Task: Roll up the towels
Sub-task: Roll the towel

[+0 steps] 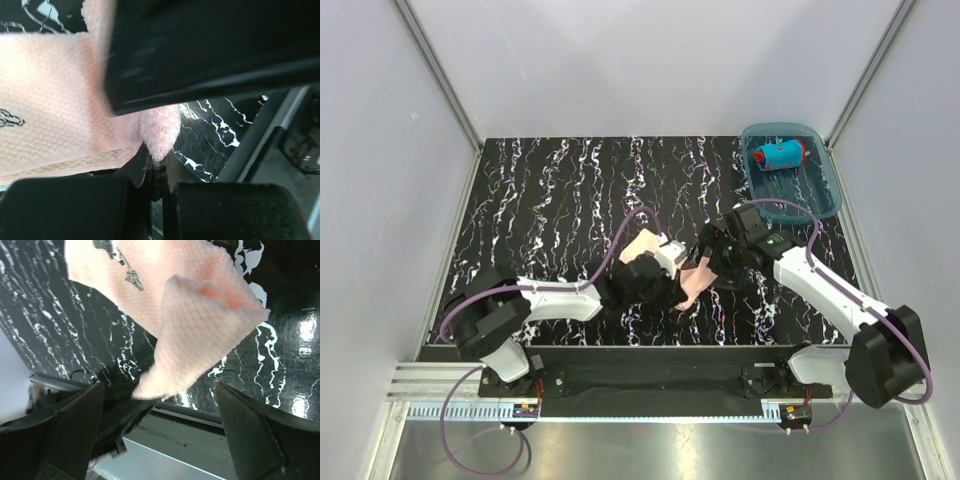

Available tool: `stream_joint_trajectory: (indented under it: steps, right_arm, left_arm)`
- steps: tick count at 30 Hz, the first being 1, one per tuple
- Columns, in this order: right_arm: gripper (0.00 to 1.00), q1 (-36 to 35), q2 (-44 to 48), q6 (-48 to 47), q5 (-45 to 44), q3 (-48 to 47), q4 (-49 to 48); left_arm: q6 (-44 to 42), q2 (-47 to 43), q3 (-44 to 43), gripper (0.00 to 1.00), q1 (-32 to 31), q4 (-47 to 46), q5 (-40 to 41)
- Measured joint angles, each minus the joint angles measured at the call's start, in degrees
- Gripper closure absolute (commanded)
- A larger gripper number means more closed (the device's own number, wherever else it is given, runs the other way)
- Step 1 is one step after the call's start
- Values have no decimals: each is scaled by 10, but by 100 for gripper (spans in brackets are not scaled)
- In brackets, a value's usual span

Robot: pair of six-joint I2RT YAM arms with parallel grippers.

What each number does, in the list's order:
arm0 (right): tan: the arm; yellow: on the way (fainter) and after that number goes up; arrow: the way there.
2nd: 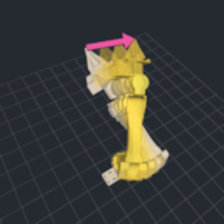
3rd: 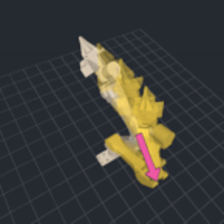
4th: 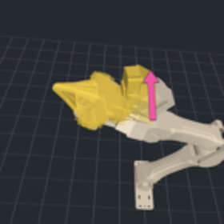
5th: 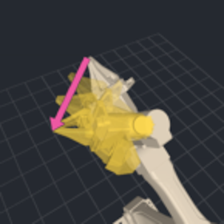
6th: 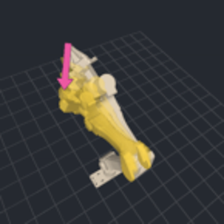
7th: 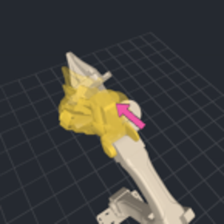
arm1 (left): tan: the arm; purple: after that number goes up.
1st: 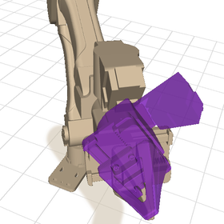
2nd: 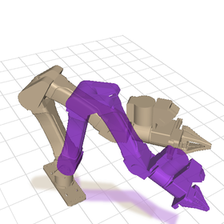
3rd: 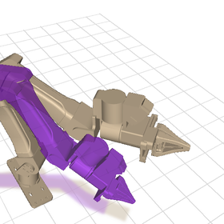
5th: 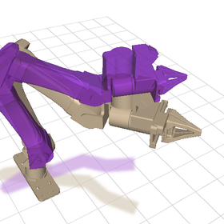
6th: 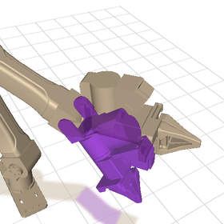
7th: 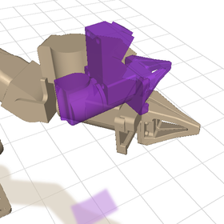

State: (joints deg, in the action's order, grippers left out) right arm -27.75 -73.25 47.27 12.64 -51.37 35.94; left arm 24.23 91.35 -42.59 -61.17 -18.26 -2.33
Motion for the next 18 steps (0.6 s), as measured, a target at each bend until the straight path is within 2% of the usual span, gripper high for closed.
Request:
stream_joint_trajectory:
  steps: [5,10,18]
  right_arm:
    - [0,0,56,5,-2,27,-22]
    - [0,0,90,15,-2,58,-36]
    - [0,0,105,28,-1,124,-63]
  left_arm:
    - [71,9,35,100,59,-60,-107]
    - [122,56,39,100,76,-120,-183]
    - [253,132,91,100,116,-297,-276]
